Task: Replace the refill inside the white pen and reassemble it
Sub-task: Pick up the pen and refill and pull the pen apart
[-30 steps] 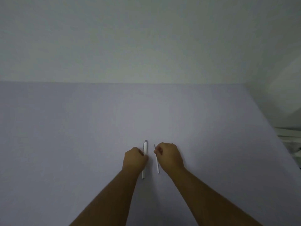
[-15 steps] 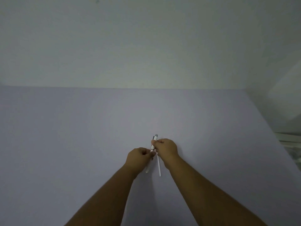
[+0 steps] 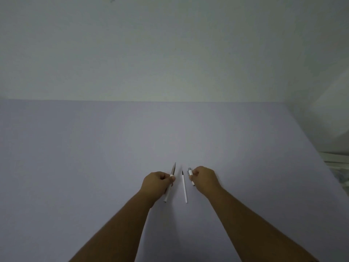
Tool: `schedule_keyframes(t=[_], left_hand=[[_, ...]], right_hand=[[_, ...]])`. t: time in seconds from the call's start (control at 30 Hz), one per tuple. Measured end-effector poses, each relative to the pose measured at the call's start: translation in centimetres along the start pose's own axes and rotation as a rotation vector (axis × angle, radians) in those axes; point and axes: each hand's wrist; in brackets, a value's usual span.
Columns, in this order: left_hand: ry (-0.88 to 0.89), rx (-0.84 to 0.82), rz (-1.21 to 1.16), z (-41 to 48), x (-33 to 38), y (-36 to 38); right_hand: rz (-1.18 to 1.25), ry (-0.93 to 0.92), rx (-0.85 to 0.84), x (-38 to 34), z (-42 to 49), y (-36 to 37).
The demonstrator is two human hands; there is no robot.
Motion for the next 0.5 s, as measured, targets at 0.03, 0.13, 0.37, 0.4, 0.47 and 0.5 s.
schedule_keyframes(t=[0.03,0.13,0.37,0.4,0.47,0.5], left_hand=[[0.001,0.004,0.006,-0.01,0.01,0.07],[0.001,0.023,0.023,0.02,-0.09,0.25],[0.017,0.038,0.05,0.01,0.04,0.39],[0.019,0.04,0.056,-0.02,0.11,0.38],[0.033,0.043,0.074,-0.09,0.26,0.33],[0.048,0.046,0.097,-0.16,0.37,0.3]], right_hand=[[-0.006,-0.007,0.005,0.19,-0.08,0.26],[-0.044,-0.037,0.028,0.32,-0.2,0.7],[-0.072,-0.031,0.052,0.76,-0.33,0.92],[-0.069,-0.028,0.05,0.82,-0.36,0.93],[-0.03,-0.028,0.069,0.82,-0.44,0.82],[-0.004,-0.036,0.09,0.65,-0.55,0.64]])
Point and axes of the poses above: each hand's wrist, its own z-axis towards the middle knuckle, its own y-axis out of the palm, x = y × z, and after that the axes turned 6 degrees about x, right-handed
